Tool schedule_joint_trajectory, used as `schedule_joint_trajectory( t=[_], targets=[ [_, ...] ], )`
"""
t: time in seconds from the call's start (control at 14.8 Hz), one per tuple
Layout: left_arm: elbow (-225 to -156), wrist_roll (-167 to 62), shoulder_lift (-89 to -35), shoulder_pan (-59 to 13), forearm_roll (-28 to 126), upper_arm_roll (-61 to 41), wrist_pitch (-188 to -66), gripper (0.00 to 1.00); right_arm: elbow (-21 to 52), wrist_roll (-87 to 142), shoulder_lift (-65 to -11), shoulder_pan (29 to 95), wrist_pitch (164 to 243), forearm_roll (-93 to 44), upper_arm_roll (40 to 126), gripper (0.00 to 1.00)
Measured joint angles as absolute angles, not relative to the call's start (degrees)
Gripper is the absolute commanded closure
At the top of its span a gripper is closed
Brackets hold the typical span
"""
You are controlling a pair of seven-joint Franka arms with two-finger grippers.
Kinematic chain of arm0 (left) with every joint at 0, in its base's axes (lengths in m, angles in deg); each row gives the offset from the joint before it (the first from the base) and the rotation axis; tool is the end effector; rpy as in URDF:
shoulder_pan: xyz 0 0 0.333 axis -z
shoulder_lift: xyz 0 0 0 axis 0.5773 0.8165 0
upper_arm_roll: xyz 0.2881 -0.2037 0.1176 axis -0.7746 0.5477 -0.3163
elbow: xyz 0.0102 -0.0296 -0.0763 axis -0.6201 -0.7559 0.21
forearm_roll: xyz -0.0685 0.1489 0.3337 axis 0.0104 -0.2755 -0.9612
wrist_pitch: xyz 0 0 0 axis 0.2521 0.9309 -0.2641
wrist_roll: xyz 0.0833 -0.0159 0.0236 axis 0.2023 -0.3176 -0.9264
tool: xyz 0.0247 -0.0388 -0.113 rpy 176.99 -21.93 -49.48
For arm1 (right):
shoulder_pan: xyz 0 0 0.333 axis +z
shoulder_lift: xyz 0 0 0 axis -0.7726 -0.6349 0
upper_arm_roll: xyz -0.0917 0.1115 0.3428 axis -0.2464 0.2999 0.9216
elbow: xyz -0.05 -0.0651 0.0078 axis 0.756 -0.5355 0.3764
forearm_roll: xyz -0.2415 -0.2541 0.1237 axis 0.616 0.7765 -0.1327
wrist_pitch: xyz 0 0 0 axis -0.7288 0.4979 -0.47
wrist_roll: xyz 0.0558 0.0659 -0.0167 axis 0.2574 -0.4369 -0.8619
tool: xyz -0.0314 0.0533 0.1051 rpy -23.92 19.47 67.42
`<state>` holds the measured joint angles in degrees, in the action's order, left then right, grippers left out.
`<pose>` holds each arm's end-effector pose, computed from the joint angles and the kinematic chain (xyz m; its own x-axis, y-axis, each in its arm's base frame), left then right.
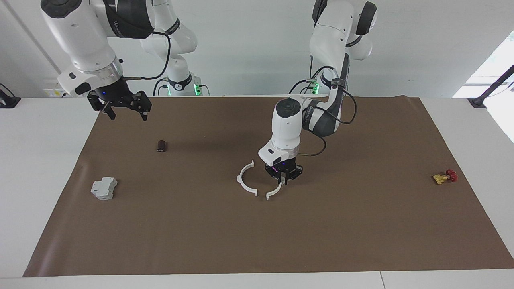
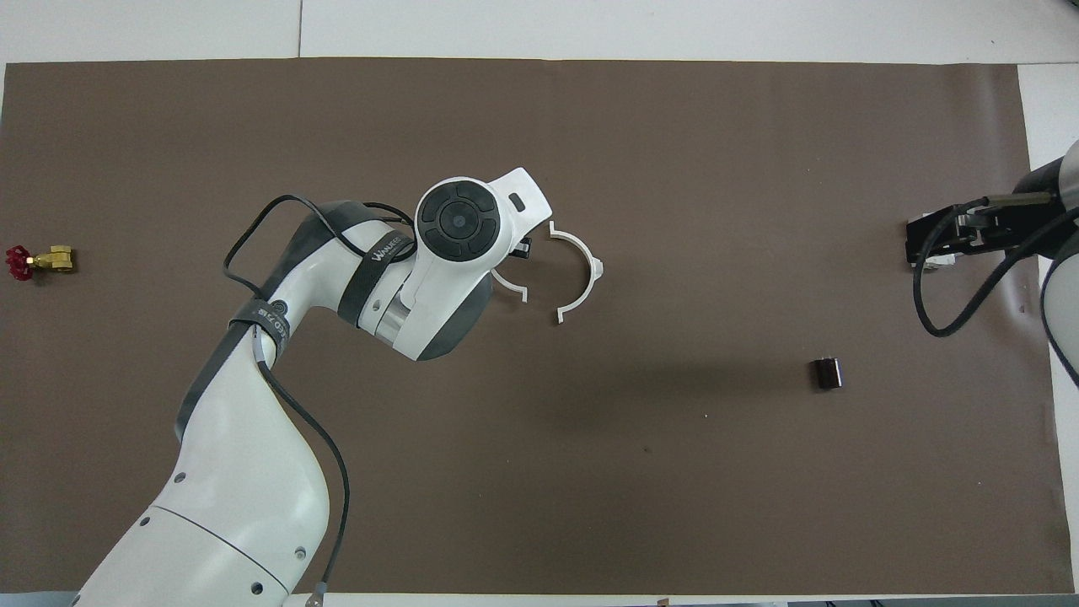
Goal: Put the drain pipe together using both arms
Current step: 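Carry the left half-ring toward the placed half-ring with the left gripper, then press the left half-ring onto the placed half-ring to close the ring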
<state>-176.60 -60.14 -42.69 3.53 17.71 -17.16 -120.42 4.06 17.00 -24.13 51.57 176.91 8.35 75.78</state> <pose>0.5773 -0.4017 0.3783 0.9464 -0.2727 0.1733 -0.2661 -0.9620 -0.0606 0.5402 0.0034 0.6411 0.9991 -0.0195 -0.0381 -0.0179 -0.9989 0.0427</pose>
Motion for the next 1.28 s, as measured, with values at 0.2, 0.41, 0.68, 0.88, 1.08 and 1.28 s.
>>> schedule_joint_trajectory(
  t=[0.2,0.41,0.68,0.88,1.08,1.28],
  targets=[
    [-177.03,-61.18,-42.63,4.38,17.71,-17.16,-120.43,1.00,4.05,17.02,-24.13,51.46,176.91,8.35,75.78,0.00],
    [-177.34,-61.66,-42.55,4.91,17.71,-17.16,-120.91,1.00,4.03,17.02,-24.13,51.45,176.91,8.35,75.78,0.00],
    [-177.75,-61.81,-42.51,4.91,17.71,-17.18,-121.19,1.00,3.96,17.02,-24.13,50.62,176.91,8.14,75.77,0.00],
    [-178.33,-62.09,-42.50,5.09,17.71,-17.10,-121.71,1.00,3.92,17.08,-24.11,48.64,176.91,7.13,75.76,0.00],
    [-178.61,-63.85,-42.49,5.62,17.71,-17.06,-122.11,1.00,3.88,17.21,-24.11,48.05,176.91,7.03,75.78,0.00],
    [-178.71,-65.16,-42.49,5.76,17.72,-17.06,-122.39,1.00,3.88,17.58,-24.11,48.05,176.91,7.01,75.86,0.00]
  ],
)
